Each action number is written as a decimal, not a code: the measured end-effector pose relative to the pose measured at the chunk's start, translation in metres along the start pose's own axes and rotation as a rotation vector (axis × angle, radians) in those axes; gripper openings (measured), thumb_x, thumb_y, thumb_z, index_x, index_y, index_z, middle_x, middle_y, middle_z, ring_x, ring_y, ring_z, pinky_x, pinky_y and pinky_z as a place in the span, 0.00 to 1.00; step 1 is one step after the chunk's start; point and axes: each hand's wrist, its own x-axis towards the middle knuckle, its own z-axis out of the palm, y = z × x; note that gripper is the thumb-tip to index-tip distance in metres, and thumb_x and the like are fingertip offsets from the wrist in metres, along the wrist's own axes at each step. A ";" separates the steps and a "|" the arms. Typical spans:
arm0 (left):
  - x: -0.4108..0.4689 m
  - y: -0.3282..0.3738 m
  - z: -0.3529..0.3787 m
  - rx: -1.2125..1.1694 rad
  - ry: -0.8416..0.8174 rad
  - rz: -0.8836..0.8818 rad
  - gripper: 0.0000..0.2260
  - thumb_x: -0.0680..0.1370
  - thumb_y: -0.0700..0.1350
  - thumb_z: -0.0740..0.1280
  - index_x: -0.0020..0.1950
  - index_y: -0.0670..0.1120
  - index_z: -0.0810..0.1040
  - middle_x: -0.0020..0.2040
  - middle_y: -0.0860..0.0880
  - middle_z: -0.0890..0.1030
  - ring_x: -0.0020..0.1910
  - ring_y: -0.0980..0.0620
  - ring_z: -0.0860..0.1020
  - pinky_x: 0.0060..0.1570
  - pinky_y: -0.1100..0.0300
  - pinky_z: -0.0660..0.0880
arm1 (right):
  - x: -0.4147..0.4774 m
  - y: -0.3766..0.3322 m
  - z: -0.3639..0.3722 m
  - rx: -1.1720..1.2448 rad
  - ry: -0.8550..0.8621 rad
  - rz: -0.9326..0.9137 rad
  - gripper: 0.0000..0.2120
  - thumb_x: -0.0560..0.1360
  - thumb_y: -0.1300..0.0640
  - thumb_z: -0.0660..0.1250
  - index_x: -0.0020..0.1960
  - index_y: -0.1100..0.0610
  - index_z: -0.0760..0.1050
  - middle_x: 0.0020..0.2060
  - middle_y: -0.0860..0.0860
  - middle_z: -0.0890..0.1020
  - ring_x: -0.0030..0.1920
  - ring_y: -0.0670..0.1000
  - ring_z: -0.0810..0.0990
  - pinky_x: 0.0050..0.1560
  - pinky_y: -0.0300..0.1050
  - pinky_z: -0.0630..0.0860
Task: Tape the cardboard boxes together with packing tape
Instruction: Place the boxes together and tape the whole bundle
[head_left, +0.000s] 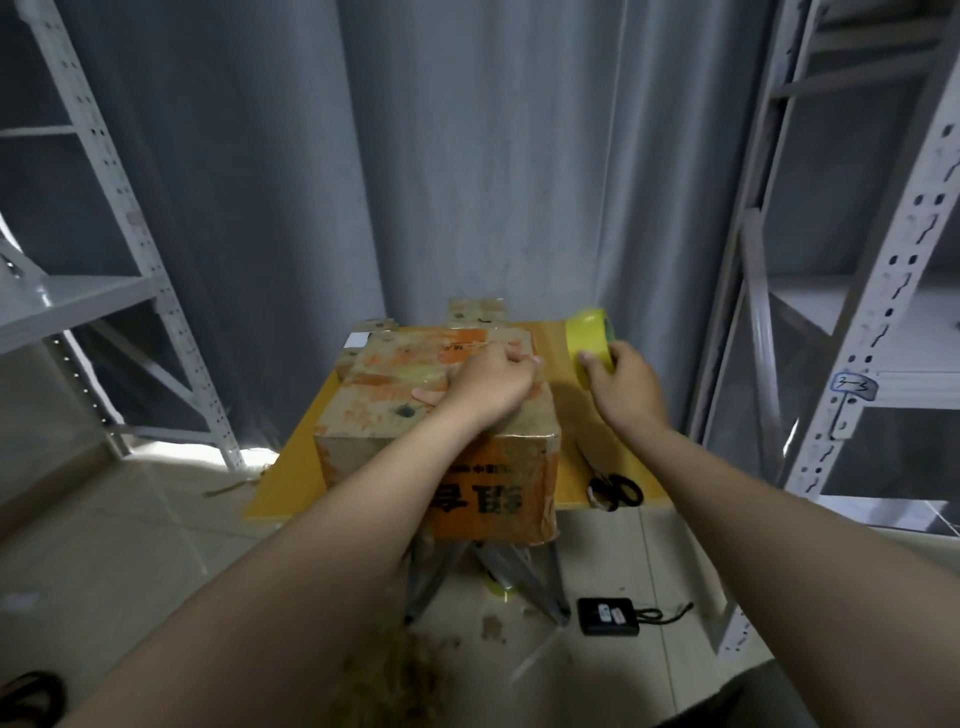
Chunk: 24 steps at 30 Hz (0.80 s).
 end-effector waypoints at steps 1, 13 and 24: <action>-0.004 -0.001 -0.004 -0.084 0.008 0.035 0.11 0.82 0.59 0.64 0.55 0.55 0.81 0.68 0.50 0.80 0.74 0.40 0.71 0.76 0.36 0.60 | -0.005 -0.014 -0.005 0.056 0.036 -0.061 0.17 0.82 0.40 0.63 0.59 0.52 0.77 0.52 0.55 0.84 0.56 0.62 0.81 0.53 0.56 0.77; -0.064 0.011 -0.080 -0.506 0.237 0.379 0.03 0.82 0.49 0.71 0.50 0.52 0.85 0.35 0.62 0.84 0.34 0.67 0.80 0.32 0.70 0.73 | -0.067 -0.123 -0.031 0.456 -0.236 -0.447 0.15 0.78 0.39 0.66 0.51 0.50 0.80 0.38 0.48 0.83 0.35 0.52 0.84 0.35 0.53 0.80; -0.103 0.007 -0.091 -0.381 0.190 0.335 0.02 0.81 0.54 0.71 0.49 0.60 0.82 0.38 0.64 0.84 0.36 0.73 0.78 0.29 0.75 0.70 | -0.054 -0.155 -0.066 0.478 -0.206 -0.473 0.06 0.75 0.55 0.78 0.51 0.55 0.87 0.57 0.51 0.81 0.47 0.41 0.81 0.46 0.39 0.78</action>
